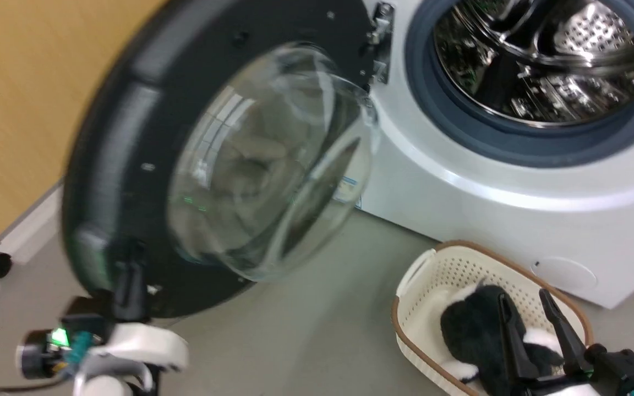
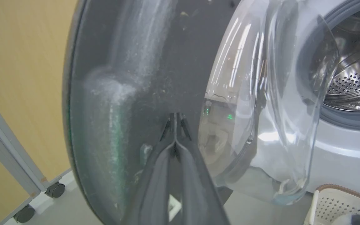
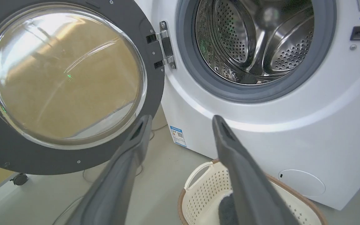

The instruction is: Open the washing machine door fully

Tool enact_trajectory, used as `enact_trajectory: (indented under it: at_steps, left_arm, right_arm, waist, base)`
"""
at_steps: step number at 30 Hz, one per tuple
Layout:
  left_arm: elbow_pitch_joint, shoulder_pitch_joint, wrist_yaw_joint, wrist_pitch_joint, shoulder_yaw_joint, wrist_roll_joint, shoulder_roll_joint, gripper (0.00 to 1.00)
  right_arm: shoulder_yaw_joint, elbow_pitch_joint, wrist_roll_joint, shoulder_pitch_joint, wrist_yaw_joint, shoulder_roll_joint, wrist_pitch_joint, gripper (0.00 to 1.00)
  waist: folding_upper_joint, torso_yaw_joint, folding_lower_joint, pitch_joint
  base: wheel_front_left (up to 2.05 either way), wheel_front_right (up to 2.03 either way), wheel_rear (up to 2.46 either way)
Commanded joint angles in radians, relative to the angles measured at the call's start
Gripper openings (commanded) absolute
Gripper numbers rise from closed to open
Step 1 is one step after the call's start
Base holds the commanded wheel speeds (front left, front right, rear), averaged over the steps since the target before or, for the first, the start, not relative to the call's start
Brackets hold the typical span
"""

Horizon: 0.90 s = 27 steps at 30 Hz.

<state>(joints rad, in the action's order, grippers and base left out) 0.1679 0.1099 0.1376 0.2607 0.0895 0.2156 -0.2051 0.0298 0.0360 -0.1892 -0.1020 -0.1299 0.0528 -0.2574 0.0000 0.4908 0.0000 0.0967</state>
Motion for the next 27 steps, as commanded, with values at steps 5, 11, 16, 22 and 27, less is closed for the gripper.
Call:
enact_trajectory:
  at_steps: [5, 11, 16, 22, 27]
  left_arm:
    - [0.068, 0.080, 0.000, 0.001, -0.098, 0.015, -0.003, 0.00]
    - [0.148, 0.153, -0.008, 0.001, -0.203, 0.017, -0.006, 0.00]
    - [0.203, 0.201, -0.014, 0.001, -0.278, 0.009, -0.008, 0.00]
    - [0.251, 0.226, -0.027, 0.001, -0.329, -0.023, -0.024, 0.00]
    - [0.300, 0.250, -0.043, 0.001, -0.364, -0.031, -0.036, 0.00]
  right_arm:
    - [-0.010, 0.000, 0.026, 0.036, -0.001, -0.003, -0.004, 1.00]
    - [-0.015, 0.001, 0.040, 0.061, -0.001, 0.006, -0.004, 1.00]
    - [-0.019, 0.003, 0.041, 0.076, -0.001, 0.019, -0.004, 1.00]
    - [-0.018, 0.003, 0.042, 0.082, -0.001, 0.019, -0.004, 1.00]
    - [-0.018, 0.007, 0.045, 0.083, -0.001, 0.019, -0.004, 1.00]
  waist:
    - [0.0000, -0.047, 0.0000, 0.061]
    - [0.0000, -0.076, 0.0000, 0.101]
    - [0.0000, -0.090, 0.0000, 0.120]
    - [0.0000, -0.105, 0.0000, 0.128]
    - [0.0000, -0.110, 0.0000, 0.130]
  base:
    - [0.00, 0.00, 0.00]
    - [0.00, 0.00, 0.00]
    - [0.00, 0.00, 0.00]
    - [0.00, 0.00, 0.00]
    - [0.00, 0.00, 0.00]
